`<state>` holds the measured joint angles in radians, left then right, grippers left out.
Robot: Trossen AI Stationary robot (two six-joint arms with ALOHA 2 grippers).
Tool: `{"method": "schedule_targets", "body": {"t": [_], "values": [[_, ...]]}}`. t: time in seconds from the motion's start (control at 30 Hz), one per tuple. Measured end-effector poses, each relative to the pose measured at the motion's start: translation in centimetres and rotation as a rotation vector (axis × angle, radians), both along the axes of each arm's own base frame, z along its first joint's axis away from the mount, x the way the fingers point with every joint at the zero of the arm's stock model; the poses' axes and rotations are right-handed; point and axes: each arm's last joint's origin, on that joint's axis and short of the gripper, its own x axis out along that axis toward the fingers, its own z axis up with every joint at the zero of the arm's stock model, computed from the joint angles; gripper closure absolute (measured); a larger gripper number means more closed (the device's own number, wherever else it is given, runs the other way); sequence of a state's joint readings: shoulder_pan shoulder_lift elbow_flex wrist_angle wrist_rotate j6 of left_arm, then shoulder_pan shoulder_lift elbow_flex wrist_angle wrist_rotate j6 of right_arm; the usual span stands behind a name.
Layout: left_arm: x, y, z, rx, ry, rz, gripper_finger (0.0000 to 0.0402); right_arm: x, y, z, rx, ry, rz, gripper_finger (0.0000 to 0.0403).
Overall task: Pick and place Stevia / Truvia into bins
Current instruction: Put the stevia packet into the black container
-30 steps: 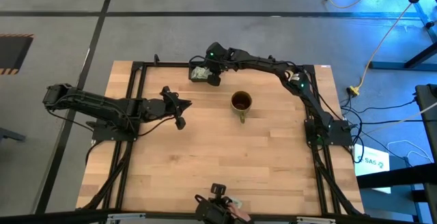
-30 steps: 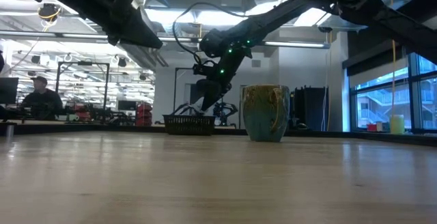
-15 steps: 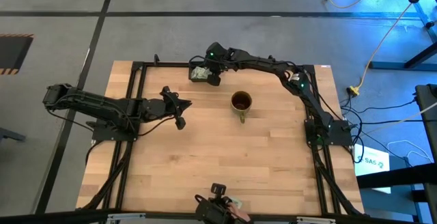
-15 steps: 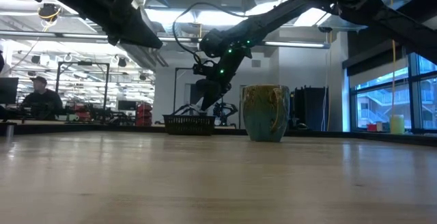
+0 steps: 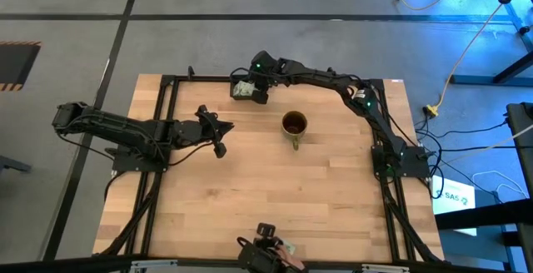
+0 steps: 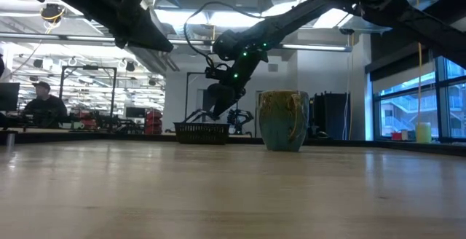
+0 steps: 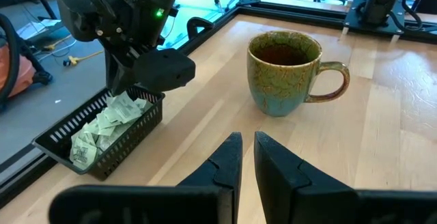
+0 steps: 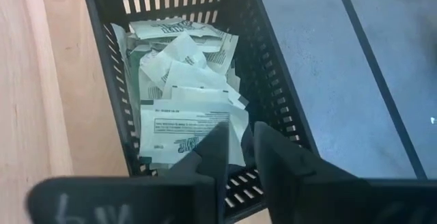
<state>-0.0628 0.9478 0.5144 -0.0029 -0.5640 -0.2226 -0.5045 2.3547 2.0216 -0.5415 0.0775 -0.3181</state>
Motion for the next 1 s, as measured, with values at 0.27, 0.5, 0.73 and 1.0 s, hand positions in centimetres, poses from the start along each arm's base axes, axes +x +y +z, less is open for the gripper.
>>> {"method": "schedule_targets", "body": {"t": [0.27, 0.5, 0.73, 1.0], "values": [[0.0, 0.0, 0.0, 0.0, 0.001, 0.0, 0.0368, -0.2, 0.7, 1.5, 0.01, -0.014, -0.009, 0.0306], [0.0, 0.0, 0.0, -0.005, 0.002, -0.012, 0.0368, -1.0, 5.4, 8.1, 0.045, -0.086, 0.184, 0.0307], [0.0, -0.1, 0.0, -0.016, 0.003, -0.037, 0.0368, -3.4, 12.8, 12.8, 0.225, -0.017, 0.45, 0.0306], [0.1, -0.1, -0.1, -0.019, 0.004, -0.043, 0.0368, -4.6, 23.0, 12.7, 0.368, 0.228, 0.565, 0.0306]]}}
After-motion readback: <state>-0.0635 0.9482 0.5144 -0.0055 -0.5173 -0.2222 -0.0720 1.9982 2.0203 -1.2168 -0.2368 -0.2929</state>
